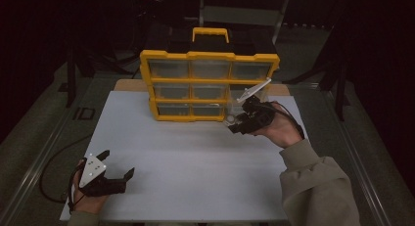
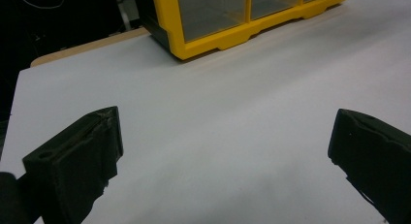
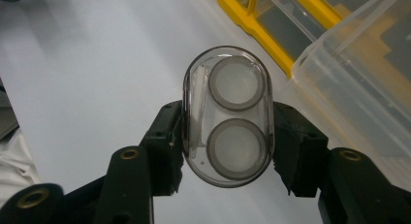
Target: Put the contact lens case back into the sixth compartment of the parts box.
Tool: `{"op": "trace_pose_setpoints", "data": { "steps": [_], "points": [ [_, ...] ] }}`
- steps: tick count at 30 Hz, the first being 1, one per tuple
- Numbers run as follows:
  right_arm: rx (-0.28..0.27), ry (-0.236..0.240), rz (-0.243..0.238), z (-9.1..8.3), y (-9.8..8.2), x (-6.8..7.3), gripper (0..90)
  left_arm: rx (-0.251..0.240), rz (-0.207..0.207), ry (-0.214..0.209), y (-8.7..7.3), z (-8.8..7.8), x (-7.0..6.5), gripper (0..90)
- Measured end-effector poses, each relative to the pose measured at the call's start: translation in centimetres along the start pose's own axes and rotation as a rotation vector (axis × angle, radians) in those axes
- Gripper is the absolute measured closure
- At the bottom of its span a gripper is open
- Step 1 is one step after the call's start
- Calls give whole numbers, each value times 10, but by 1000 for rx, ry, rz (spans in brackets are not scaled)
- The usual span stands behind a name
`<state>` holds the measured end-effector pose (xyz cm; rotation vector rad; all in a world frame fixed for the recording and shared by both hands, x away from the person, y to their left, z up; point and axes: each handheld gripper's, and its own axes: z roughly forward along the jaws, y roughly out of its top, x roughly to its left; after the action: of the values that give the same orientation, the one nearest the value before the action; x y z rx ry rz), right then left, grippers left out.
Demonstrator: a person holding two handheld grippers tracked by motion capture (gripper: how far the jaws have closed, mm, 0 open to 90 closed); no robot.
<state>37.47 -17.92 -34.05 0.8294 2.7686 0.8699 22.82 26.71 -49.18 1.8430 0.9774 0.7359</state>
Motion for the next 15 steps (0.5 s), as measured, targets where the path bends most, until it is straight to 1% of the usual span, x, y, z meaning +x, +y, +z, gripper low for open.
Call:
{"op": "trace_pose_setpoints", "data": {
  "steps": [4, 6, 8, 9, 15],
  "points": [
    [6, -1, 1, -3, 4, -3, 490, -2, -1, -1, 0, 0, 0, 0],
    [5, -3, 7, -5, 6, -4, 491, -2, -1, -1, 0, 0, 0, 0],
    [2, -3, -1, -7, 7, -6, 491, 0, -1, -1, 0, 0, 0, 0],
    [0, -7, 8, -8, 8, -6, 491, 1, -1, -1, 0, 0, 0, 0],
    [-7, -11, 9, -15, 13, -10, 491, -1, -1, -3, 0, 0, 0, 0]
  ]
}}
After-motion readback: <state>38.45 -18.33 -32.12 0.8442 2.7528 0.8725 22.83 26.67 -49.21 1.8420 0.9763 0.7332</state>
